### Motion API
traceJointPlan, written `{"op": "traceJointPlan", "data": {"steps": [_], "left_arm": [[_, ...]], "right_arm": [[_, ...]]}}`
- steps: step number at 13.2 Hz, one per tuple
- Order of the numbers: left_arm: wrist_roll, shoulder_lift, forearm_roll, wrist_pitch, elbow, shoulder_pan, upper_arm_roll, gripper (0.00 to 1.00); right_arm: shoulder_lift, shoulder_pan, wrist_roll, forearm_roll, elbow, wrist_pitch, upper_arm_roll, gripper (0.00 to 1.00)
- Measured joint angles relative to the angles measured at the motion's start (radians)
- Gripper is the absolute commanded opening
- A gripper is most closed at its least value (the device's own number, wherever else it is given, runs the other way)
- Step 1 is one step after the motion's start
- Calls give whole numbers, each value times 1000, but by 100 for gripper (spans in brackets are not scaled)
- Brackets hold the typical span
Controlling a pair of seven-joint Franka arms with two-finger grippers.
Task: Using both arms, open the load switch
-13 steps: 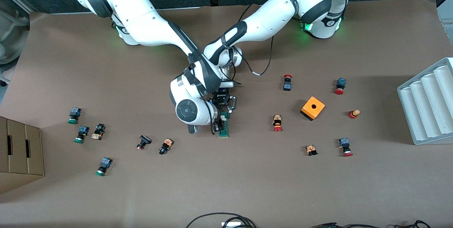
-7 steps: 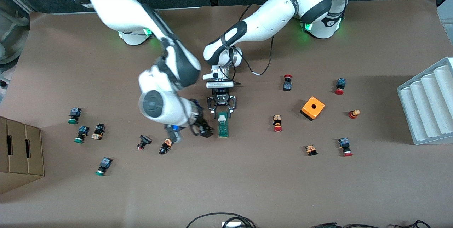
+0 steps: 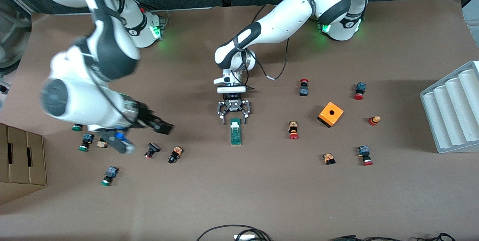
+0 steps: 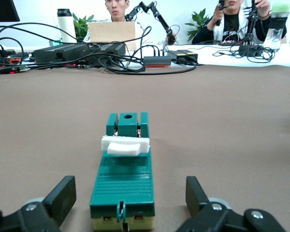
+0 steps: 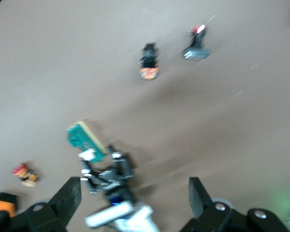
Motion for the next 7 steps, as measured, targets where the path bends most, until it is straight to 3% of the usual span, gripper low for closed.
{"op": "traceJointPlan", "data": {"steps": [7], "left_arm": [[312,-110,-235,122,15,12,-4,100]], "right_arm": [[-240,-207,-639,-189,-168,-63,7,100]]}}
